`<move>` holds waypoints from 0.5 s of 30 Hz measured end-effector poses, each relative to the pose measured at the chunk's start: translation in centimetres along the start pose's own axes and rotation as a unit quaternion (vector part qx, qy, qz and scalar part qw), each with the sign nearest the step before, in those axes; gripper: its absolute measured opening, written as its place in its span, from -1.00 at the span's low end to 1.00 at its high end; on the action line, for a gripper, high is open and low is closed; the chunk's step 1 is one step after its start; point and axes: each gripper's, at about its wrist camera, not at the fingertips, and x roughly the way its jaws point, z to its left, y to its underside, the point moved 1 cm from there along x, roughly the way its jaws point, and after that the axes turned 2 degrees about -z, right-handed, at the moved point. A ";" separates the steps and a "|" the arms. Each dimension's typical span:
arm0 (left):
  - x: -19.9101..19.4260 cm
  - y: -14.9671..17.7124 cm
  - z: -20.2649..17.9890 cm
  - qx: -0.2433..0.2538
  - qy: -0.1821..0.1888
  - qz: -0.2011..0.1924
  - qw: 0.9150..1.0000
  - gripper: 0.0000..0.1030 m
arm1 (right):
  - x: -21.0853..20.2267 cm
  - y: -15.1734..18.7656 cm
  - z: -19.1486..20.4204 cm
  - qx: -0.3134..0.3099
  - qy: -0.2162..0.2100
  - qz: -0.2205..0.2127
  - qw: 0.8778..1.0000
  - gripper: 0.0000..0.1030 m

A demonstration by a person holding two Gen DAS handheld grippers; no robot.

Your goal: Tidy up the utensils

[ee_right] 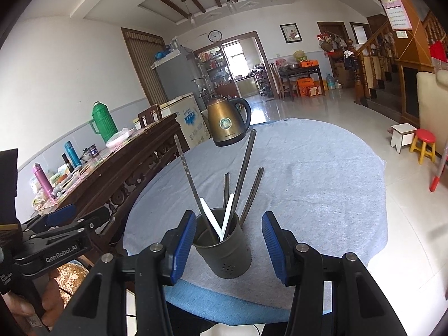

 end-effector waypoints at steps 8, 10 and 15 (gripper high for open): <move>0.2 0.1 -0.1 0.004 -0.001 0.004 1.000 0.59 | 0.4 0.0 0.6 -0.004 -0.005 0.006 1.000 0.02; 0.3 0.2 -0.1 0.004 -0.002 0.005 1.000 0.59 | 0.5 0.0 0.7 -0.005 -0.007 0.007 1.000 0.02; 0.5 0.4 0.0 0.005 -0.003 0.009 1.000 0.59 | 0.6 0.0 1.0 -0.009 -0.009 0.010 1.000 0.02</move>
